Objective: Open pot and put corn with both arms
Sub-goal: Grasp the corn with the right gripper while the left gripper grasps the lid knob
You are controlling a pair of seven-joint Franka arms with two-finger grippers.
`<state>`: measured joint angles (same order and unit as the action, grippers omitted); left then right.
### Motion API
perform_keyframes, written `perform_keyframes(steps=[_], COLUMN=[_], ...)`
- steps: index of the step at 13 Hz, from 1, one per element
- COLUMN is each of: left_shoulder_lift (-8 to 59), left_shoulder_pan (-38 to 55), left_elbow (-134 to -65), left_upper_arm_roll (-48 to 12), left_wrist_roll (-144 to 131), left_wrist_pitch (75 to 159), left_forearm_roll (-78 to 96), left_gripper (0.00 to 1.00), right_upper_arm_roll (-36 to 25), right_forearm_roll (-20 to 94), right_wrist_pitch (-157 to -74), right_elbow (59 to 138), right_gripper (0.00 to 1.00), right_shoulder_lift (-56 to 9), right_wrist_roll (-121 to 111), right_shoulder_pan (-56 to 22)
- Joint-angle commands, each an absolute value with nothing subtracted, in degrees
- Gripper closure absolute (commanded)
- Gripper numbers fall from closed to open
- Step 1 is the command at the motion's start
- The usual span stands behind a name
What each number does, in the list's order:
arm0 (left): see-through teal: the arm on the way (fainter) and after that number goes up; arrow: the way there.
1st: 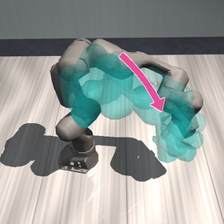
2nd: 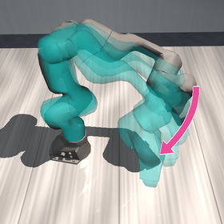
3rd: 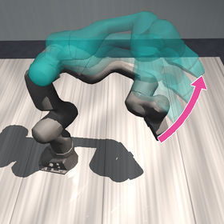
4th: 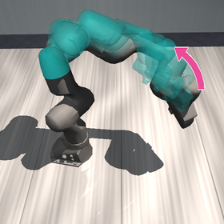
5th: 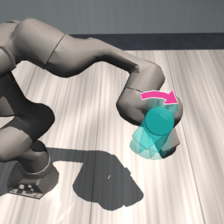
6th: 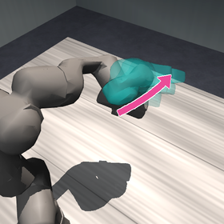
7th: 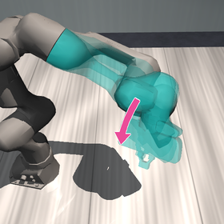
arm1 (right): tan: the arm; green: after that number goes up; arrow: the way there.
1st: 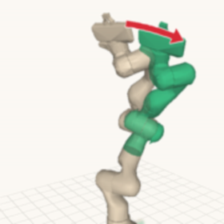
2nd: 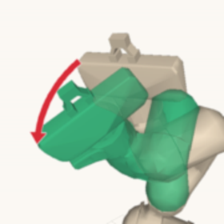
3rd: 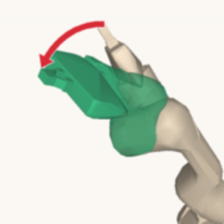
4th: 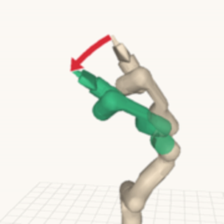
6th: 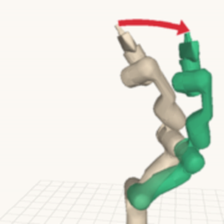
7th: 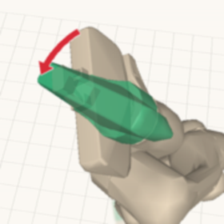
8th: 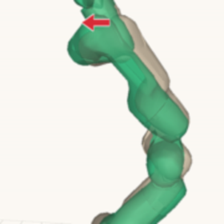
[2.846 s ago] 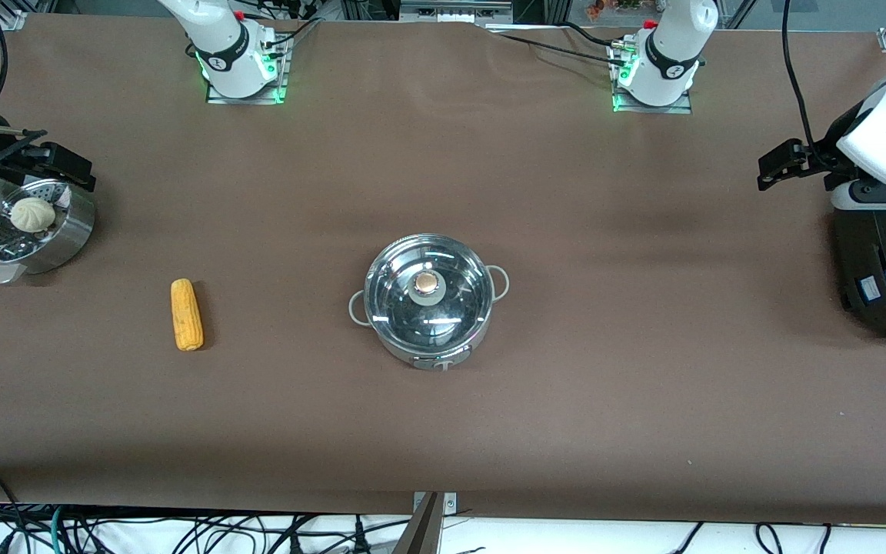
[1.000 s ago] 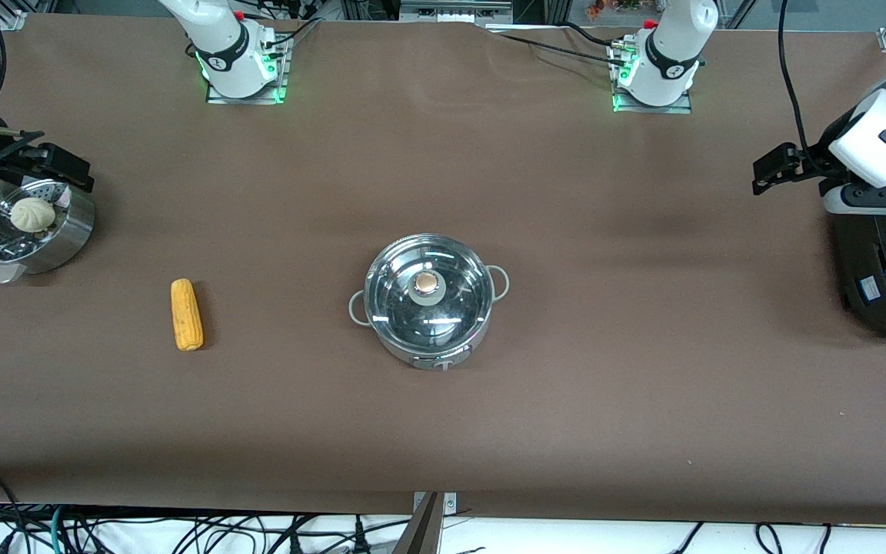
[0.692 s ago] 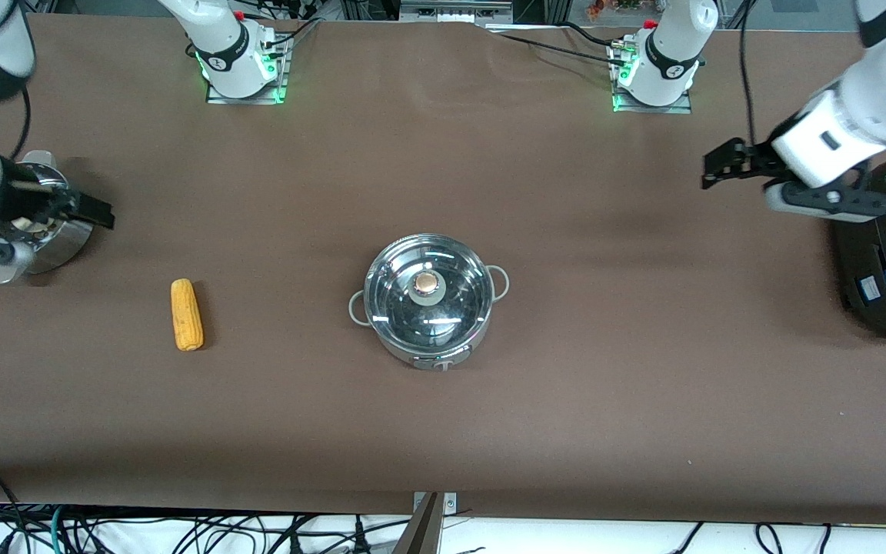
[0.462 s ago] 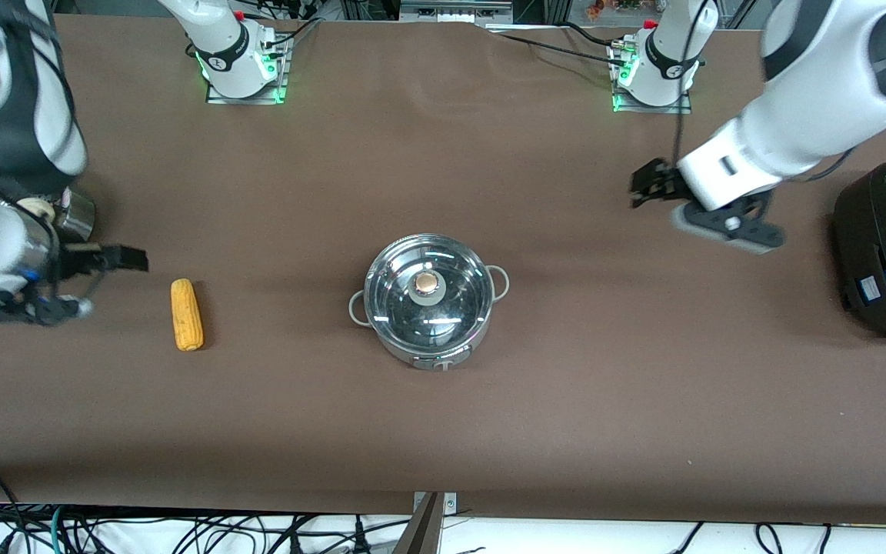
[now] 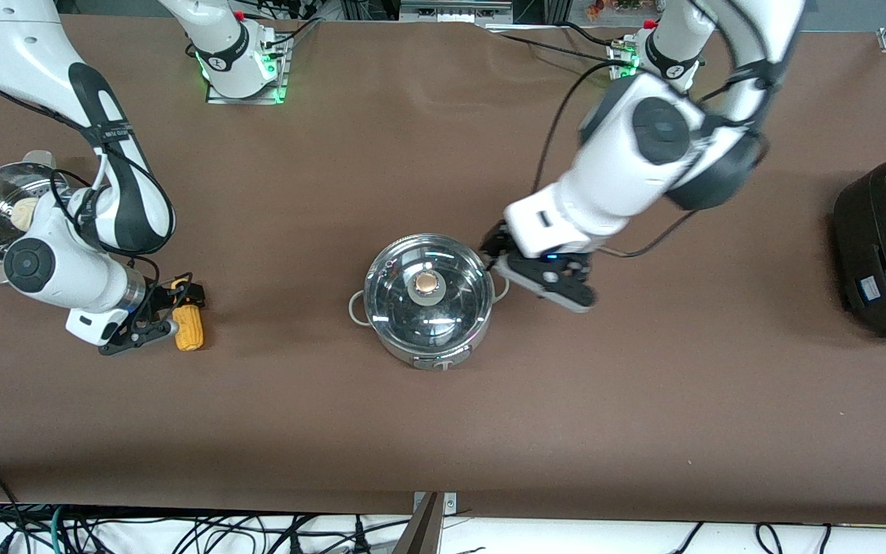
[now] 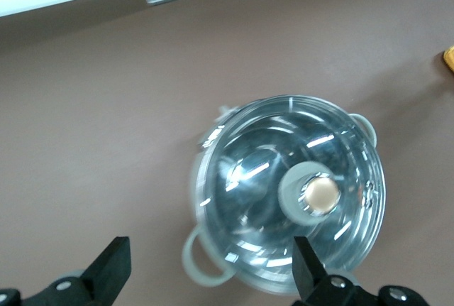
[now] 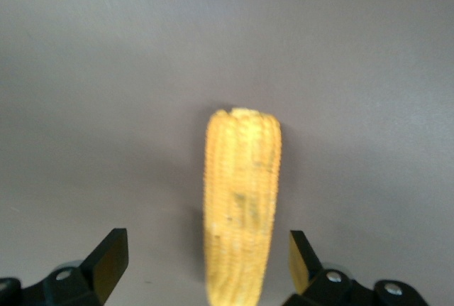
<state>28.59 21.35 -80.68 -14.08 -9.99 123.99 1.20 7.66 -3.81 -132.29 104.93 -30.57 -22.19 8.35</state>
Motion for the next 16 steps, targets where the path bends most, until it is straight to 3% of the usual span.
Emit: perform_keyframes(steps=[1, 3, 5, 8, 9, 10, 11, 12, 14, 16], left_shoulder_lift=[36.35, 40.50, 41.04, 42.97, 43.50, 44.11, 44.12, 44.03, 43.86, 43.59], left_shoulder_pan=[29.25, 32.76, 36.72, 37.53, 38.14, 38.32, 38.32, 38.32, 38.58, 38.67], left_elbow=[-73.24, -69.36, -69.26, -69.34, -69.35, -69.35, -69.61, -69.78, -69.87, -70.05], left_upper_arm_roll=[-11.69, -10.64, -7.05, -6.50, -6.42, -6.42, -6.42, -6.42, -6.50, -6.50], left_wrist_roll=[-19.73, -24.06, -26.88, -28.56, -29.00, -29.00, -29.00, -29.00, -29.00, -29.09], left_wrist_pitch=[126.38, 126.39, 126.39, 129.45, 129.64, 130.16, 130.60, 130.61, 130.52, 130.17], left_forearm_roll=[-8.59, -10.27, -12.38, -12.39, -12.57, -12.57, -12.57, -12.57, -12.57, -12.57], left_gripper=[0.00, 0.00, 0.00, 0.00, 0.00, 0.00, 0.00, 0.04, 0.44, 0.65], right_upper_arm_roll=[8.26, 8.35, 8.35, 8.79, 8.79, 9.31, 10.36, 10.55, 12.12, 14.48], right_forearm_roll=[-4.22, -4.22, -4.04, -3.61, -3.34, -3.34, -3.34, -3.34, -3.25, -3.25], right_wrist_pitch=[-136.22, -138.33, -143.06, -144.49, -144.58, -144.41, -144.14, -142.40, -132.68, -122.83], right_elbow=[107.23, 107.84, 108.02, 107.58, 107.49, 107.49, 107.32, 107.23, 105.13, 102.93], right_gripper=[0.00, 0.00, 0.00, 0.00, 0.10, 0.68, 1.00, 1.00, 1.00, 1.00], right_shoulder_lift=[-31.37, -33.04, -35.58, -36.56, -36.65, -36.56, -36.13, -34.90, -30.61, -26.21], right_wrist_roll=[-29.25, -29.71, -29.53, -27.70, -25.95, -24.36, -23.74, -23.73, -22.42, -16.55], right_shoulder_pan=[11.77, 12.57, 12.83, 12.48, 12.31, 12.22, 12.22, 12.22, 12.22, 12.22])
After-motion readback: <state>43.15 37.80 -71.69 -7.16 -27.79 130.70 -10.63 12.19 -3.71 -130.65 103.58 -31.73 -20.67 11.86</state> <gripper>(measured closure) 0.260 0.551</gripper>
